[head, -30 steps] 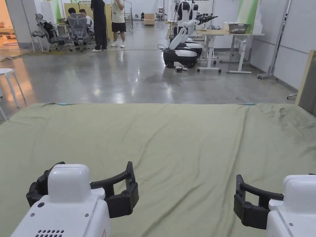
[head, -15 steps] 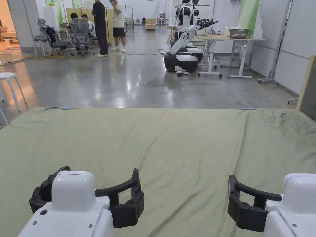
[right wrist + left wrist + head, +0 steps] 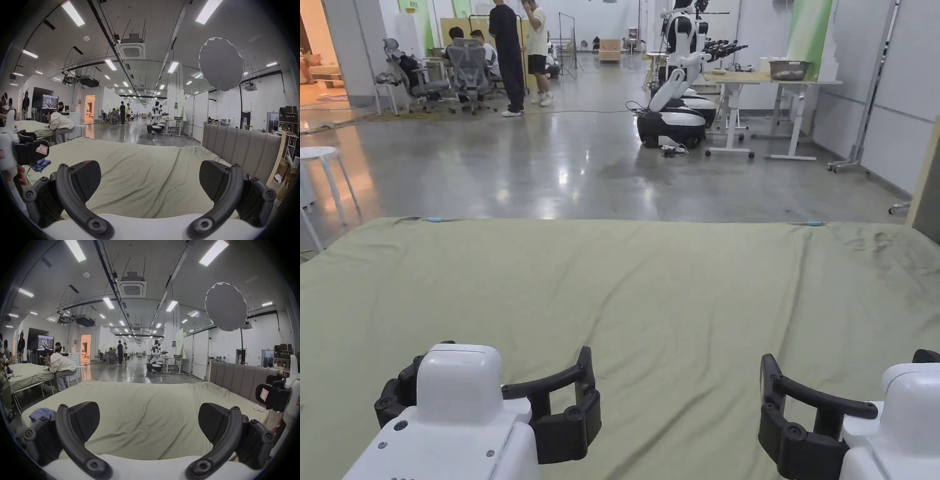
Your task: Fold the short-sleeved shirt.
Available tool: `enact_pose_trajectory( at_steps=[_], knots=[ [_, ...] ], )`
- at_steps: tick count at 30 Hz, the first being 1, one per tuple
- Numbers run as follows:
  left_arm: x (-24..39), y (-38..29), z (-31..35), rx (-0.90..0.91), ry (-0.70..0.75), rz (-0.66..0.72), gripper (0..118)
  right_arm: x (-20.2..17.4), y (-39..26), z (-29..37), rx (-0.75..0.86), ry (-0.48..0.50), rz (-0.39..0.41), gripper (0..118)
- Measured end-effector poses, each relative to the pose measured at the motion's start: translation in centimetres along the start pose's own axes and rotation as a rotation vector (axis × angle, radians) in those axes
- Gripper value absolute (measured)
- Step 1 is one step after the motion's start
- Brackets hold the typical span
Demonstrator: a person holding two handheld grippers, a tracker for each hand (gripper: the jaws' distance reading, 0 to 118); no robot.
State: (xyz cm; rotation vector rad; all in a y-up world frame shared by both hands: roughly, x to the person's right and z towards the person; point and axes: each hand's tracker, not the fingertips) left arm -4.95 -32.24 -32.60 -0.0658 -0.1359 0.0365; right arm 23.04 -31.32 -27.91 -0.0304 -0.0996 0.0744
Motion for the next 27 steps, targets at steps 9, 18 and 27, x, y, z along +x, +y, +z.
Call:
enact_pose_trajectory(
  at_steps=[9, 18, 27],
  knots=[
    [-0.7, 0.4, -0.1, -0.021, 0.021, 0.022, 118, 0.2, 2.1, 0.1, -0.089, 0.019, -0.065, 118],
    [-0.9, 0.7, 0.2, -0.008, 0.019, 0.054, 118, -0.9, 2.5, 0.7, -0.044, -0.047, -0.014, 118],
    [-0.4, 0.9, 0.7, 0.008, 0.008, 0.022, 118, -0.6, 2.5, 0.8, -0.044, -0.004, -0.08, 118]
  ],
)
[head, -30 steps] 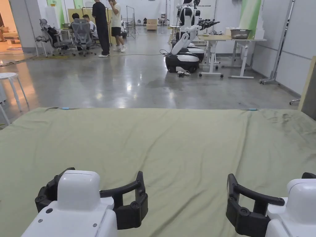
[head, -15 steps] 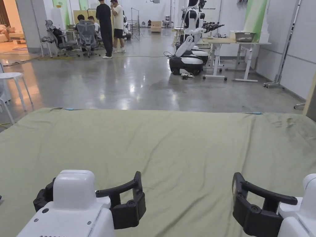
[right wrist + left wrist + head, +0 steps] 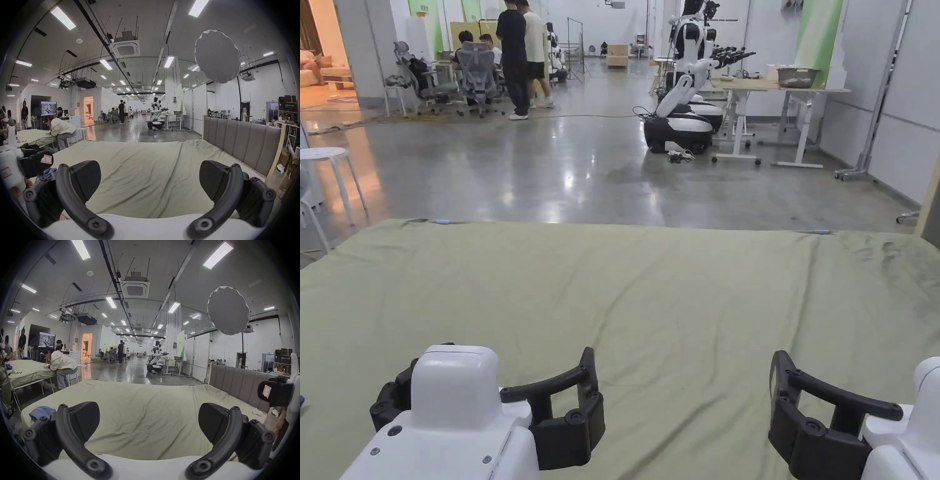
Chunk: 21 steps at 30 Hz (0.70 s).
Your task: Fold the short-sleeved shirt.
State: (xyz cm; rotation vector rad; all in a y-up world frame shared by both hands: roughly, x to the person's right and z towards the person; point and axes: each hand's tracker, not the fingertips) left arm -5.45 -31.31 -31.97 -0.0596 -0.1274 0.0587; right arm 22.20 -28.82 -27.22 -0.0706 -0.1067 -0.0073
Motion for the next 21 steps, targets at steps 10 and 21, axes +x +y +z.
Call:
enact_pose_trajectory(
  at_steps=[10, 21],
  knots=[
    [0.1, 0.2, 0.3, 0.012, -0.004, -0.005, 118, -0.4, -0.7, -0.5, 0.011, -0.059, 0.06, 118],
    [0.1, 0.4, 0.5, 0.023, -0.01, -0.005, 118, -1.1, -1.0, -0.4, 0.024, -0.048, 0.079, 118]
  ],
)
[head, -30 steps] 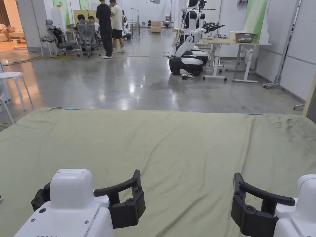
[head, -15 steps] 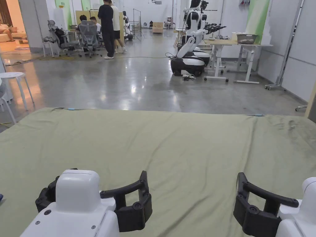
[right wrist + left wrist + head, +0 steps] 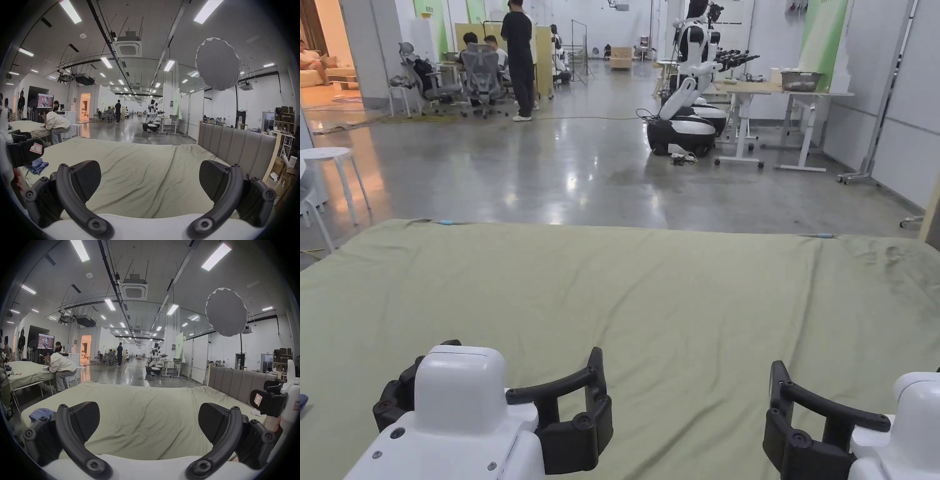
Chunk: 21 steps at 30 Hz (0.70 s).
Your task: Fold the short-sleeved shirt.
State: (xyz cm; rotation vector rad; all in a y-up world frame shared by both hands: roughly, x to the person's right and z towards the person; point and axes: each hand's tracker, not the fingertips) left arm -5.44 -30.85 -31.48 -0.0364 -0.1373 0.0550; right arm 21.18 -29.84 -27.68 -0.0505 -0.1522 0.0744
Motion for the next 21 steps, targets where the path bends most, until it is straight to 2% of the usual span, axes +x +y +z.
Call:
enact_pose_trajectory(
  at_steps=[3, 8, 21],
  knots=[
    [0.0, 0.0, 0.0, -0.002, 0.003, 0.002, 118, 0.3, 0.3, 0.2, -0.01, 0.032, -0.018, 118],
    [-0.1, 0.0, 0.0, -0.002, 0.0, 0.01, 118, 1.3, 0.8, 0.0, -0.125, 0.15, -0.175, 118],
    [-0.1, 0.0, 0.0, -0.003, 0.003, 0.008, 118, 1.2, 0.7, -0.3, -0.1, 0.047, -0.123, 118]
  ],
)
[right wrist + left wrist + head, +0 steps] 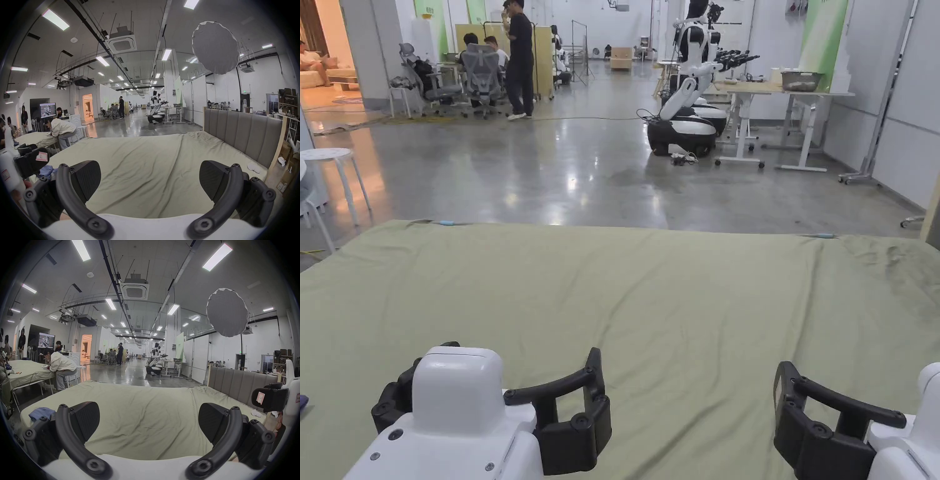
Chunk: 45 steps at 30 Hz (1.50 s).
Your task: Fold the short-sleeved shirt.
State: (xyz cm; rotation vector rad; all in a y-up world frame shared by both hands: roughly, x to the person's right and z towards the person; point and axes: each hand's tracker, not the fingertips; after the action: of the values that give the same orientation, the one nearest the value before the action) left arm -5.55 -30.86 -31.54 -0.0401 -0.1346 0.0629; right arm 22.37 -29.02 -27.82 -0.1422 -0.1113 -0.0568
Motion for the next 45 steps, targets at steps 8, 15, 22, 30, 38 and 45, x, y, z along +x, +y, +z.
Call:
enact_pose_trajectory(
  at_steps=[8, 15, 22, 30, 38, 45],
  knots=[
    [0.05, 0.03, 0.09, 0.004, 0.008, -0.01, 118, 0.02, -0.31, -0.35, -0.001, -0.043, 0.027, 118],
    [0.04, 0.22, 0.15, 0.006, 0.011, -0.011, 118, -0.24, -0.23, -0.31, 0.008, -0.056, 0.05, 118],
    [-0.05, 0.48, 0.29, 0.014, 0.016, -0.011, 118, -0.25, -0.04, -0.21, 0.019, -0.063, 0.059, 118],
    [-0.04, 0.63, 0.19, 0.014, 0.014, -0.01, 118, -0.16, 0.19, -0.24, 0.017, -0.054, 0.053, 118],
    [-0.09, 0.66, 0.13, 0.007, 0.013, -0.006, 118, -0.26, 0.24, -0.15, -0.001, -0.032, 0.043, 118],
    [-0.07, 0.73, 0.19, 0.013, 0.012, -0.007, 118, -0.16, 0.42, -0.1, -0.002, -0.031, 0.023, 118]
  ],
)
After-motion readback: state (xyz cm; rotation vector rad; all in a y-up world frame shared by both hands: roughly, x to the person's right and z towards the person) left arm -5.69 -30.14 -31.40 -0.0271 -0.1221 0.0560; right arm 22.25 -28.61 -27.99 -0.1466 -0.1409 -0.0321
